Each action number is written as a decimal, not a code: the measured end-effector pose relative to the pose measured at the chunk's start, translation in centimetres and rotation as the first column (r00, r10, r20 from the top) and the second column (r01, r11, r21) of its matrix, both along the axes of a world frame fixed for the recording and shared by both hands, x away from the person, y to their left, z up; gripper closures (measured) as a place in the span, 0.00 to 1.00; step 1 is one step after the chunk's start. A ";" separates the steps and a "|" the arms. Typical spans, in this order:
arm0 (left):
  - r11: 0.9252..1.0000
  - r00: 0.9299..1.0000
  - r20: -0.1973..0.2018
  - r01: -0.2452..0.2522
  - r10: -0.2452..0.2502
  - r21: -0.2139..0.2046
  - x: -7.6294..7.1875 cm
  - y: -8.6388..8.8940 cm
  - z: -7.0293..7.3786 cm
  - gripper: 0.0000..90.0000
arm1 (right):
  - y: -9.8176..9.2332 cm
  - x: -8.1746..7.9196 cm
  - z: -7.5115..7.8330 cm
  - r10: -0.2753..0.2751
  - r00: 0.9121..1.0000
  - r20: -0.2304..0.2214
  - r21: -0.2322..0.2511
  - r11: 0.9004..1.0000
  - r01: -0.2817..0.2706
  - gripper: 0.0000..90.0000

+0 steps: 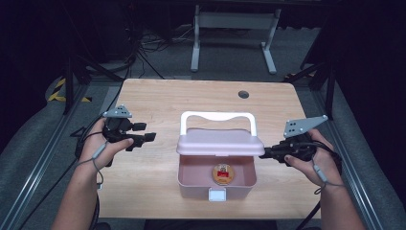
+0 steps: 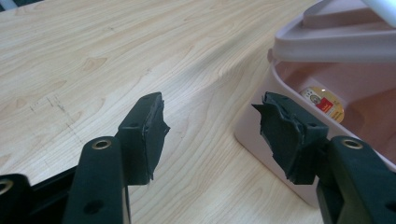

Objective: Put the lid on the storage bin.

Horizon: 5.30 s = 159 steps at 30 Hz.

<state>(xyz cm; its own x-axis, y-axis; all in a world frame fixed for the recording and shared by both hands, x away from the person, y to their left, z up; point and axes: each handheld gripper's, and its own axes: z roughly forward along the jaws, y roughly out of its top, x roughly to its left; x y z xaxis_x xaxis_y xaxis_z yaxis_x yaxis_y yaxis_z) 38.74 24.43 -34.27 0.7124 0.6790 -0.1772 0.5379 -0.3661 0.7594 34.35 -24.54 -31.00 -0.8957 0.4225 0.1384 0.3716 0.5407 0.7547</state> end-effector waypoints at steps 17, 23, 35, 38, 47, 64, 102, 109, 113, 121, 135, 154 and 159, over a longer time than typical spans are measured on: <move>1.000 0.999 -0.041 -0.008 0.008 0.001 1.0 0.5 -1.2 0.45 | 0.6 -0.4 -0.4 0.041 0.999 -0.034 -0.057 0.997 -0.043 1.00; 1.000 0.999 -0.039 -0.021 0.021 0.006 1.4 0.5 -1.5 0.45 | 0.8 -0.5 -0.7 0.057 0.997 -0.051 -0.083 0.995 -0.061 1.00; 1.000 0.999 -0.041 -0.007 0.008 0.028 1.6 0.0 -1.6 0.45 | 1.6 -1.1 -1.2 0.110 0.990 -0.090 -0.158 0.980 -0.123 1.00; 0.999 0.999 -0.033 0.004 -0.003 0.040 1.8 0.0 -1.7 0.45 | 1.7 -1.2 -1.2 0.119 0.988 -0.094 -0.162 0.978 -0.133 1.00; 0.999 0.999 -0.054 0.004 -0.002 0.040 1.9 -0.2 -1.9 0.44 | 2.1 -1.6 -1.4 0.153 0.982 -0.108 -0.191 0.966 -0.171 0.99; 0.996 0.996 -0.088 0.038 -0.031 0.075 2.1 -0.7 -2.6 0.42 | 2.5 -1.7 -2.0 0.189 0.968 -0.165 -0.244 0.943 -0.225 0.99; 0.995 0.992 -0.117 0.050 -0.040 0.084 2.1 -0.9 -3.1 0.40 | 2.0 -2.0 -2.5 0.215 0.942 -0.258 -0.281 0.916 -0.286 0.92; 0.996 0.994 -0.105 0.030 -0.021 0.082 1.8 -0.3 -2.9 0.40 | 0.8 -2.1 -1.2 0.226 0.953 -0.204 -0.220 0.938 -0.269 0.82; 0.998 0.995 -0.098 0.001 0.006 0.069 1.4 0.2 -3.0 0.39 | 0.3 -1.7 -0.6 0.203 0.970 -0.131 -0.181 0.958 -0.224 0.73; 0.997 0.994 -0.103 -0.035 0.042 0.068 0.7 1.4 -3.1 0.38 | -0.9 0.1 -0.1 0.102 0.994 -0.029 -0.110 0.988 -0.105 0.66; 0.993 0.990 -0.107 -0.077 0.087 0.090 0.4 2.9 -3.8 0.38 | -3.4 3.8 -1.2 -0.161 0.985 0.057 -0.070 0.984 0.165 0.55; 0.981 0.981 -0.135 -0.115 0.137 0.156 1.7 3.2 -5.6 0.37 | -7.4 8.7 -7.1 -0.430 0.903 0.001 -0.134 0.895 0.426 0.44; 0.982 0.980 -0.141 -0.120 0.141 0.145 2.1 3.1 -5.9 0.37 | -8.0 9.9 -9.4 -0.480 0.877 -0.030 -0.168 0.867 0.469 0.43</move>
